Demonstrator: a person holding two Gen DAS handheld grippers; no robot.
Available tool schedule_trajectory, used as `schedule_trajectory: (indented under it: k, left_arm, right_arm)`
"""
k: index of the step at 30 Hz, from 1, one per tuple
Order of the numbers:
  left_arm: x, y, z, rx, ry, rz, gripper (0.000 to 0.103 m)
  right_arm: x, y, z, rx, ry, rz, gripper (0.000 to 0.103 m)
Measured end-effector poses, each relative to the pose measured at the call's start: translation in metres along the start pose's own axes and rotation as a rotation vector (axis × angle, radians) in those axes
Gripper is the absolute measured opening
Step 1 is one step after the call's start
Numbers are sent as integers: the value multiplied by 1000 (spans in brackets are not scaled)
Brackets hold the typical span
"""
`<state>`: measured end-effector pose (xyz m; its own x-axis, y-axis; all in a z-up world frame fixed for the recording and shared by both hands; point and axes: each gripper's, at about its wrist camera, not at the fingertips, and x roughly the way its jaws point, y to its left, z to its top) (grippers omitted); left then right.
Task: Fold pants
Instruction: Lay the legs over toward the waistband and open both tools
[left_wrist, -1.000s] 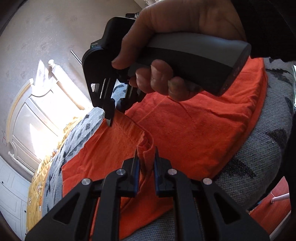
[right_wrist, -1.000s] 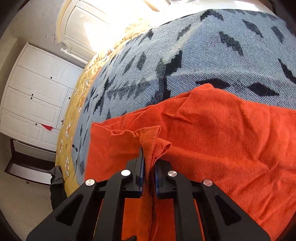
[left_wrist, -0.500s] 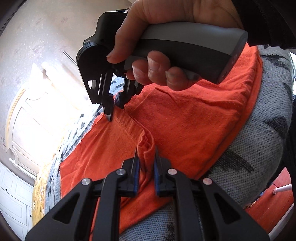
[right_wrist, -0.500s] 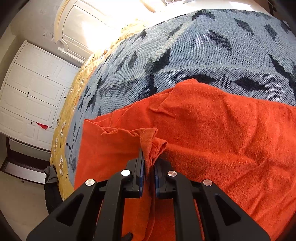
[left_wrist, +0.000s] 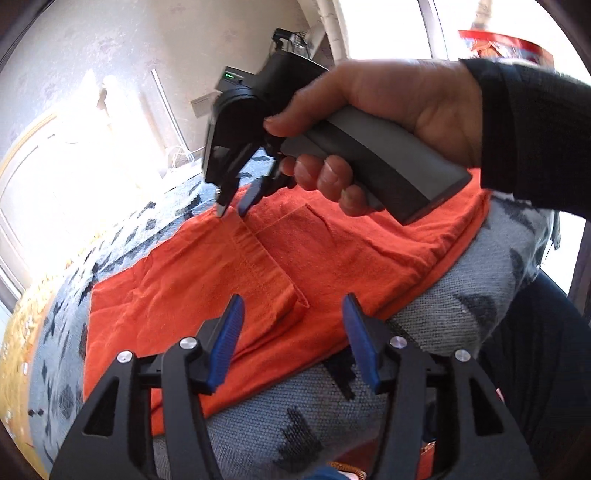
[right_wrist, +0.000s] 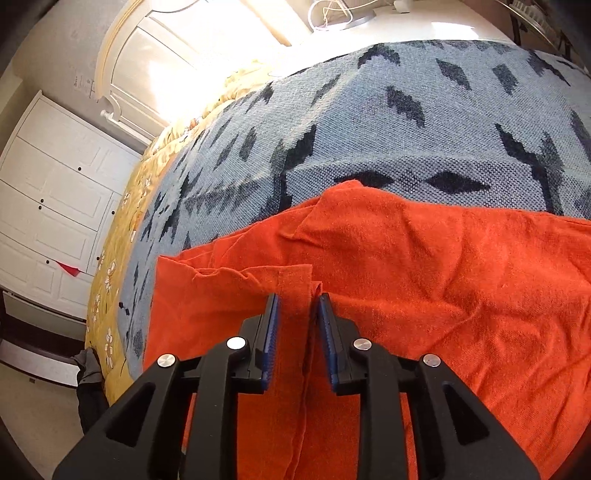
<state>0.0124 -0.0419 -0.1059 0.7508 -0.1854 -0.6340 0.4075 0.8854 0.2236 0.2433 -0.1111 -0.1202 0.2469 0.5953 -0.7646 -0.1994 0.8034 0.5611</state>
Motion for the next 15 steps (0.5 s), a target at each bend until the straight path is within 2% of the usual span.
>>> schedule_trajectory:
  k: [2,4,6,8,9,10,11,12,13,15]
  left_arm:
    - [-18,19,-5,-88,-38,11,56]
    - [-33,53,-15,-228,-61,47,62]
    - [-45,93,-29,-356,-53,100,63]
    - [-54,126,-41,-416,-12,187,62]
    - [-54,142,-47,-451,15,189,62]
    - [-51,157,-50,-480,42,187,61]
    - [-48,168,-53,-485,66,214,51]
    - [-45,176,-53,-478,88,234,41]
    - [-42,181,-59,-486,106,230,39]
    - [-35,189,-67,-520,139,203,37]
  right_arm:
    - [-10,-5,0,13,-28,-26,25]
    - [-34,-3,-7,4,-116,-96,26]
    - [-55,12,-24,-56,-200,-144,26]
    - [-61,36,-48,-151,-218,-181,30]
    - [-62,48,-62,-183,-227,-189,34]
    - [-62,57,-76,-201,-245,-191,45]
    - [-61,66,-89,-217,-267,-195,65]
    - [-60,75,-102,-237,-293,-208,74]
    - [-57,85,-115,-264,-319,-230,79]
    - [-46,102,-135,-327,-326,-274,79]
